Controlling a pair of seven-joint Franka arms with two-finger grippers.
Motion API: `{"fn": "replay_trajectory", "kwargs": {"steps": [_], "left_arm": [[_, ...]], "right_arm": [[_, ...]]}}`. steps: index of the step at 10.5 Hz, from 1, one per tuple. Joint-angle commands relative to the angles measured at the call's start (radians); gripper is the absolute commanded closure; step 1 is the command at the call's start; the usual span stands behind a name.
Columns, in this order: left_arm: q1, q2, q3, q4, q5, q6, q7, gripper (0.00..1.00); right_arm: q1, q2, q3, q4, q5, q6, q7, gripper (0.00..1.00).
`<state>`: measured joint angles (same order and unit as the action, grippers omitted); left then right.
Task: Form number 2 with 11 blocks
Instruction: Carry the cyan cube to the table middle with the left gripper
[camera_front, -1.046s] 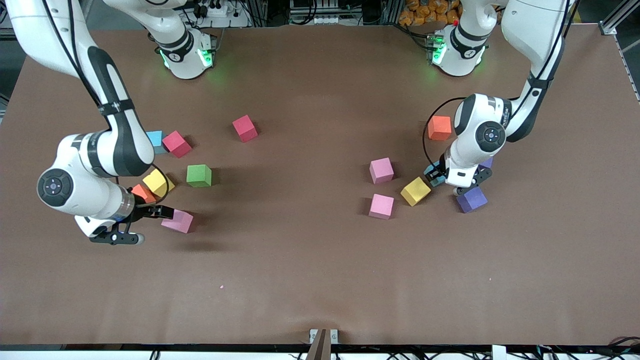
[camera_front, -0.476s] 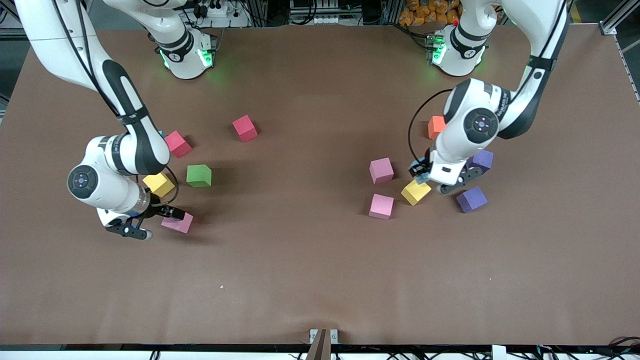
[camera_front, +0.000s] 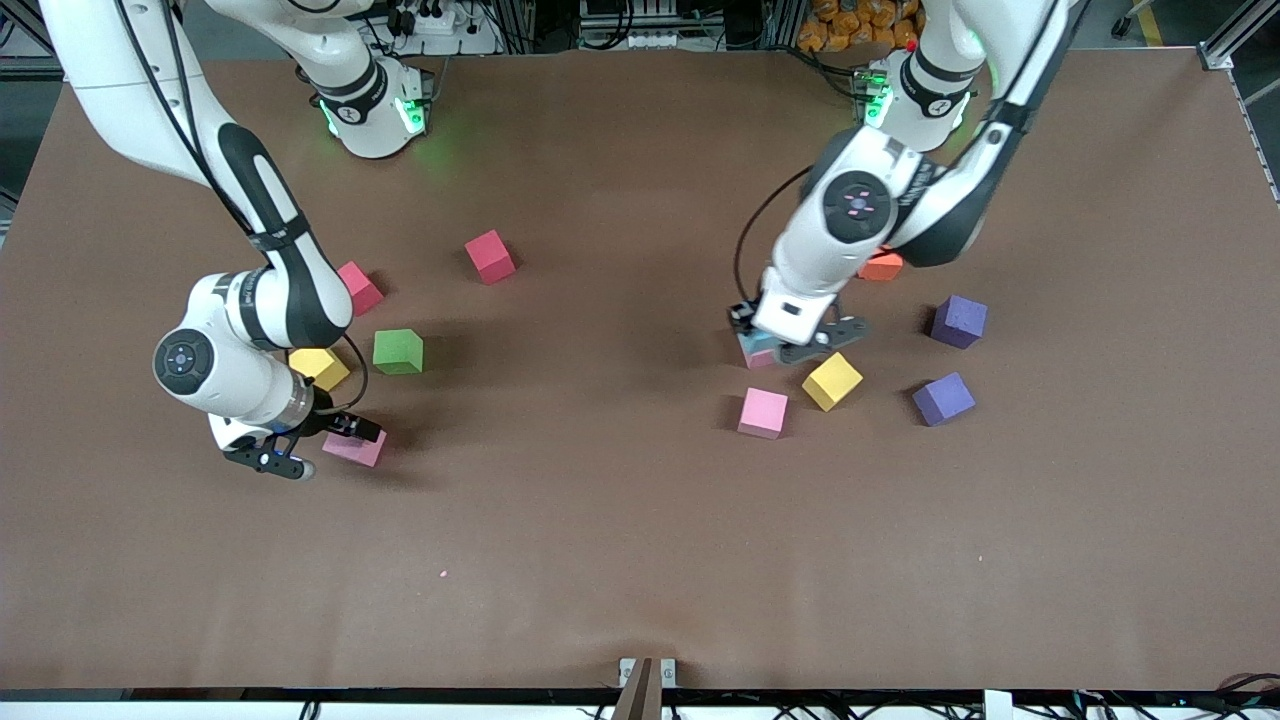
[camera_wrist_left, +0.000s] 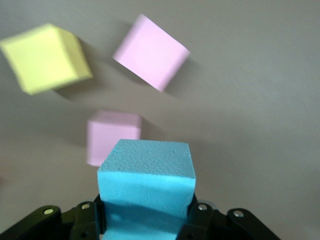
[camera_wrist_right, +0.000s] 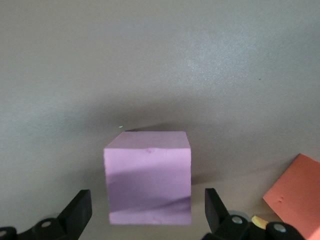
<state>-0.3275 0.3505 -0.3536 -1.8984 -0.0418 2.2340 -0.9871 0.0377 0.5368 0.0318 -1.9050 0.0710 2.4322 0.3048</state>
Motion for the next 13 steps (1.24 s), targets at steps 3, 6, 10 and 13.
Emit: {"fn": "replay_trajectory", "kwargs": {"steps": [3,6,10,13], "left_arm": [[-0.211,0.224,0.012,0.228,0.019,-0.020,-0.062,0.78],[-0.318,0.335,0.016,0.291,0.103,-0.020,-0.123,0.78],[-0.349,0.375,0.016,0.303,0.216,-0.019,-0.099,0.76],[-0.369,0.377,0.015,0.302,0.218,-0.019,-0.036,0.74]], "right_arm": [[0.001,0.038,0.007,0.011,0.116,0.024,0.013,0.02],[-0.001,0.058,0.007,0.032,0.116,0.025,0.016,0.12],[0.002,0.066,0.002,0.049,0.101,0.028,0.019,0.13],[0.001,0.066,0.000,0.055,0.099,0.037,0.019,0.16]]}}
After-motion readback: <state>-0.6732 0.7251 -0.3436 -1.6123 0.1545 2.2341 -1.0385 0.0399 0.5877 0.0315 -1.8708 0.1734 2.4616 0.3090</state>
